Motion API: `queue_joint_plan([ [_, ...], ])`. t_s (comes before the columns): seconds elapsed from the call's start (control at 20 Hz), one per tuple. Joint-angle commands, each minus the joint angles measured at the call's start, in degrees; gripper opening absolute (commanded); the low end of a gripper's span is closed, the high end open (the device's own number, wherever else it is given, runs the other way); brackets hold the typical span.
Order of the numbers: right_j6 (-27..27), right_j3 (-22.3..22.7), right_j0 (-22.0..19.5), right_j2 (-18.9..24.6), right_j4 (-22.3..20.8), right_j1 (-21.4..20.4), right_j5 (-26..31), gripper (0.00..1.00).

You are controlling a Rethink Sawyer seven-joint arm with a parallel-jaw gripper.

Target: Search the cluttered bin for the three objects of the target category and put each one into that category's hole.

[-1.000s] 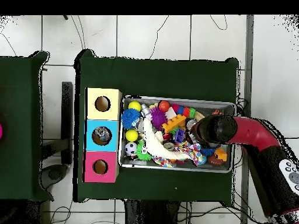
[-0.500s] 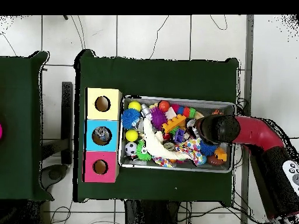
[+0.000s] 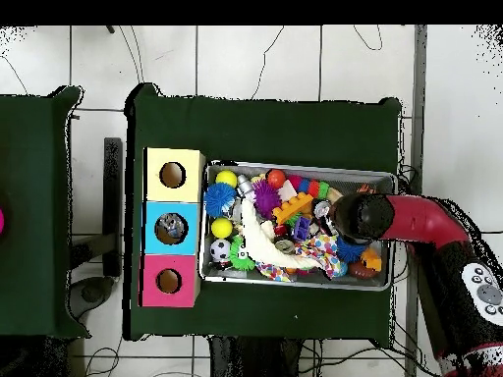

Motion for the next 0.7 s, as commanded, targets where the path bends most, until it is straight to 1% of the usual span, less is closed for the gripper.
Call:
queue_joint_plan([
  [0.05, 8.7, -8.7, 5.6, -9.6, -5.7, 4.3, 5.9, 1.0],
  [0.2, 10.2, -10.0, 7.2, -11.4, -5.7, 4.8, 4.0, 1.0],
  [0.4, 11.3, -9.6, 8.2, -13.1, -5.3, 4.5, 0.1, 1.0],
  [0.7, 12.7, -9.1, 9.4, -15.6, -4.7, 3.8, -3.6, 1.0],
])
